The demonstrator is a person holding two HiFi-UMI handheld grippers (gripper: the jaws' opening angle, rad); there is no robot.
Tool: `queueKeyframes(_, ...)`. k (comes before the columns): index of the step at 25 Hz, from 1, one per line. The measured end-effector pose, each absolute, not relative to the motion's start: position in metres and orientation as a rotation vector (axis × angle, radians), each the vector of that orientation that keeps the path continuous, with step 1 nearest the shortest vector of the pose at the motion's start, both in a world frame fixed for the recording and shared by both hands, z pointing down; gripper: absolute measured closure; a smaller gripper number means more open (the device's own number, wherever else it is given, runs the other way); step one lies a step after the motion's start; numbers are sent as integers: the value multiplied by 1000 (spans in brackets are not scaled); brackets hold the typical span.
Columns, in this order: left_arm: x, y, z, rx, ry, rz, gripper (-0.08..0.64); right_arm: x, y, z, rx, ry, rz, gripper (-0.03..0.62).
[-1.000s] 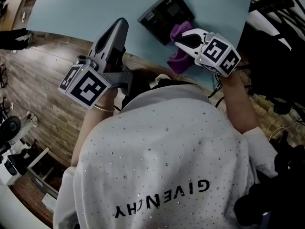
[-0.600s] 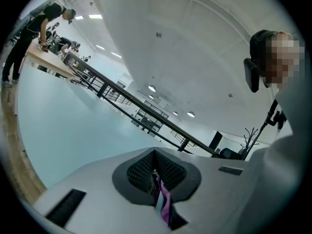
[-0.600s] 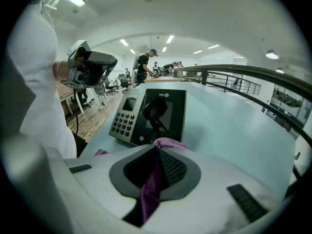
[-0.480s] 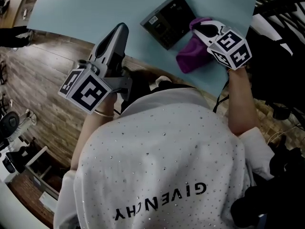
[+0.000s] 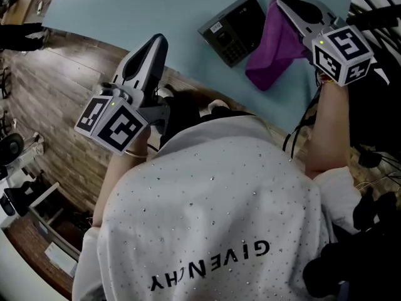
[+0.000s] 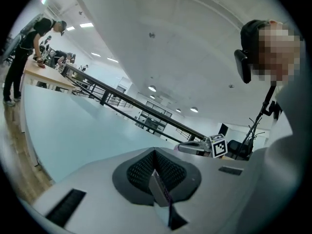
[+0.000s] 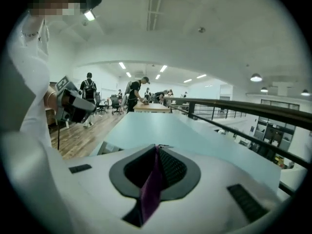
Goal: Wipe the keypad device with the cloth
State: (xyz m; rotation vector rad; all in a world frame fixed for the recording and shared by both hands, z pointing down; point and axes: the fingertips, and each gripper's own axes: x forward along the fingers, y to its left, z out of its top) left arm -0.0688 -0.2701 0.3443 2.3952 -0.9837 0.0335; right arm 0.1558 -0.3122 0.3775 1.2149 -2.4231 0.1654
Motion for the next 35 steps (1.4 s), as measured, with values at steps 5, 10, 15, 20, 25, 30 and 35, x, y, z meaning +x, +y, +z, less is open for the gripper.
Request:
queueKeyframes(5,-85,-267,342,2335,-995,-68,560,157,-337,327,1456,-2554,150,569)
queueKeyframes(10,-97,-261,339,2314,-1017,-105,560,135,-346,366,1402,-2622,405,569)
queueKeyframes(15,-108,-260,335,2306,-1032,-124,560,135,-347,409,1464,-2593,621,569)
queueKeyframes(20,-109,-259,336,2300,-1026,-131,560,148,-344,418,1592,-2599,841,569)
queueKeyframes(25,-104,-257,337,2307,-1008,-132,560,156,-329,432,1600,-2546,893,569)
queueKeyframes(30,-99,-254,334,2318,-1000,-145,560,166,-309,449,1586,-2510,982,569)
queueKeyframes(35,-98,-257,332,2311,-986,-153,560,171,-298,461,1576,-2456,1040,569)
